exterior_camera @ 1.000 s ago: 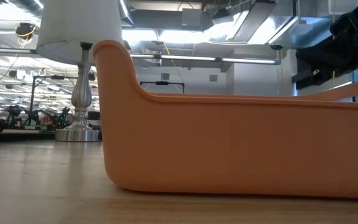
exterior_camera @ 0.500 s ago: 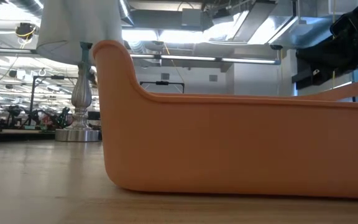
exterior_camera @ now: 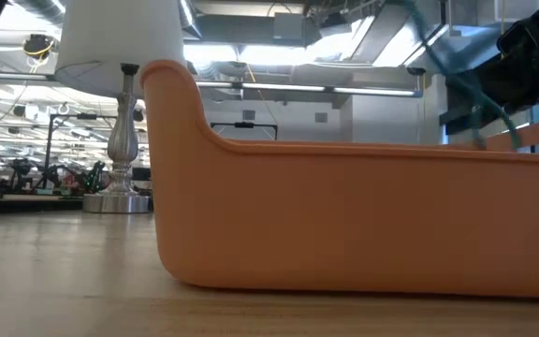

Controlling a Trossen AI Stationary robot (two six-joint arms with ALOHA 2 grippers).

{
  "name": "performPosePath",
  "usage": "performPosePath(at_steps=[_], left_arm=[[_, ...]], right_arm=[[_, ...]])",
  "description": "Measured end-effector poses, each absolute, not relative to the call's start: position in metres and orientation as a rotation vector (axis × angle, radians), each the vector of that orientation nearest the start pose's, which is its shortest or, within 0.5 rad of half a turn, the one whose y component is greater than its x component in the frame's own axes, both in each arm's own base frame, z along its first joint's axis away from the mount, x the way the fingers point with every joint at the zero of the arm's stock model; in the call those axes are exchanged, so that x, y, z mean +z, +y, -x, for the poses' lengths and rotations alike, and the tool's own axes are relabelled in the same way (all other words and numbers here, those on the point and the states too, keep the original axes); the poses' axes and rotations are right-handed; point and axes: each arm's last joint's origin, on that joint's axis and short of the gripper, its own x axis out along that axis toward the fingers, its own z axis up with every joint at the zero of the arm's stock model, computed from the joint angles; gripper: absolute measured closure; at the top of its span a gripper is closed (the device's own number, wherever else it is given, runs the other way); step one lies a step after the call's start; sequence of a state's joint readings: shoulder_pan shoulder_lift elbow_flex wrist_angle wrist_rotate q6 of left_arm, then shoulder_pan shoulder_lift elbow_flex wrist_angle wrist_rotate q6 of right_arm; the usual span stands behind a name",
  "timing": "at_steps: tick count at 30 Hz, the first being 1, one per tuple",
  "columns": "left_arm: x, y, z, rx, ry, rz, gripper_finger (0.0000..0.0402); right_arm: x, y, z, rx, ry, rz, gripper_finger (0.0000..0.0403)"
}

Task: Pick and place rubber bands into bin
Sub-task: Put the blue rubber band into the orange bin

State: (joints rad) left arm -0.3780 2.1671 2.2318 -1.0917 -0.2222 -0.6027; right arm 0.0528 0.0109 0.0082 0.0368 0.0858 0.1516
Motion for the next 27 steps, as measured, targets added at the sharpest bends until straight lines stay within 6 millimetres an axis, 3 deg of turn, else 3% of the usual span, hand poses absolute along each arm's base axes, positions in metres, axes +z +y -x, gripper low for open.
performPosePath(at_steps=[10,13,19,27], left_arm=[[0.247,-0.159,-0.436,0.176,1.367,0.271,0.0399],[0.232,-0.164,-0.443,0.131,1.395,0.307,0.0397],[0.221,-0.174,-0.457,0.086,1.303,0.366,0.0359],[0.221,-0.168,-0.459,0.141,1.301,0.411,0.026]], right_arm=[[0.169,0.003,-0.098,-0.03,-0.036,-0.155,0.038],[0.169,0.003,-0.098,-0.03,-0.036,-0.155,0.038],[0.169,0.003,-0.098,-0.031,-0.037,-0.155,0.038],[0.169,0.003,-0.098,-0.031,-0.037,-0.154,0.038]])
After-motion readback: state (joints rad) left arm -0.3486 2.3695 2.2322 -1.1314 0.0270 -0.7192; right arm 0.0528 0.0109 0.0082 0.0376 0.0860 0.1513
